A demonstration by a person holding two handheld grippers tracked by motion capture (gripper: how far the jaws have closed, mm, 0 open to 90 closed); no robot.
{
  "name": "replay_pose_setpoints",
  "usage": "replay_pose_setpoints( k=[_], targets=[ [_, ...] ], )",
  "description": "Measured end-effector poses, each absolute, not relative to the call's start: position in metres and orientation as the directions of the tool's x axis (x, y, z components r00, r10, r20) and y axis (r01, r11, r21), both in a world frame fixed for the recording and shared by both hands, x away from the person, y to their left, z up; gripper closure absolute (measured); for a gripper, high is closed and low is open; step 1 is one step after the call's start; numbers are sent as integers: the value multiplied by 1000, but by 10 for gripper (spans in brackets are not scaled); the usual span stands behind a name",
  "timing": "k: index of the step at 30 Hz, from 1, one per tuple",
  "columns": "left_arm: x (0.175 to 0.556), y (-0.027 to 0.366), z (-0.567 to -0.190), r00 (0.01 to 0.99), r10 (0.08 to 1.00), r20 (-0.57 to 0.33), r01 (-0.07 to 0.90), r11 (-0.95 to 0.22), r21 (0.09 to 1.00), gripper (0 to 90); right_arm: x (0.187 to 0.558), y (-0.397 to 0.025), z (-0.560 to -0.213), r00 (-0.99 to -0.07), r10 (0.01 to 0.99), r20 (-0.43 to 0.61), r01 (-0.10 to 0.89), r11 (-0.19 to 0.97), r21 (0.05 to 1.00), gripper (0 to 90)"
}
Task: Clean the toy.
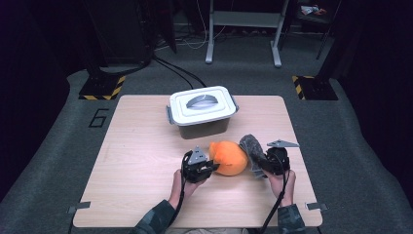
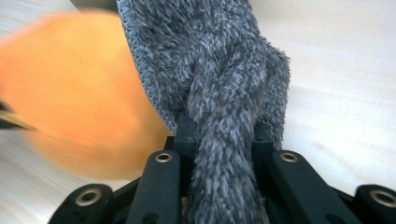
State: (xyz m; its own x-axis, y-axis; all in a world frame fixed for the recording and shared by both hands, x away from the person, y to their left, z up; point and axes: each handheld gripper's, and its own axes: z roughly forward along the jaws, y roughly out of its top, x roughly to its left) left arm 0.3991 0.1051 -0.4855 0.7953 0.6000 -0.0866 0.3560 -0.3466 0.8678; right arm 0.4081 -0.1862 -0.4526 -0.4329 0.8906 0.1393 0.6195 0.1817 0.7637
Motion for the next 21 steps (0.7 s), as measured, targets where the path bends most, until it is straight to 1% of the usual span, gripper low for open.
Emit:
replay_pose_setpoints(
  k=[3, 6, 8, 12, 14, 17, 21],
  targets=[
    [398, 104, -485, 797, 601, -64, 341, -360, 869, 775, 402, -170, -433, -480, 871, 106, 572, 220, 790, 727],
    [396, 102, -484, 798, 600, -51, 333, -369, 867, 771, 398, -148, -419, -537, 843, 32, 536, 311, 785, 726],
    [396, 102, -484, 800, 598, -42, 326, -375, 868, 771, 396, -133, -414, -560, 829, -6, 512, 352, 783, 726],
    [396, 102, -484, 802, 596, -46, 327, -373, 868, 771, 397, -112, -412, -614, 790, -12, 489, 392, 779, 724],
    [396, 103, -484, 801, 597, -47, 328, -370, 869, 769, 398, -108, -415, -660, 751, 23, 478, 396, 784, 722],
    [397, 103, -484, 802, 595, -52, 331, -372, 867, 769, 402, -107, -420, -662, 748, 45, 492, 388, 779, 724],
    [397, 103, -485, 801, 597, -49, 334, -377, 864, 769, 404, -111, -424, -653, 756, 50, 497, 378, 781, 726]
  ],
)
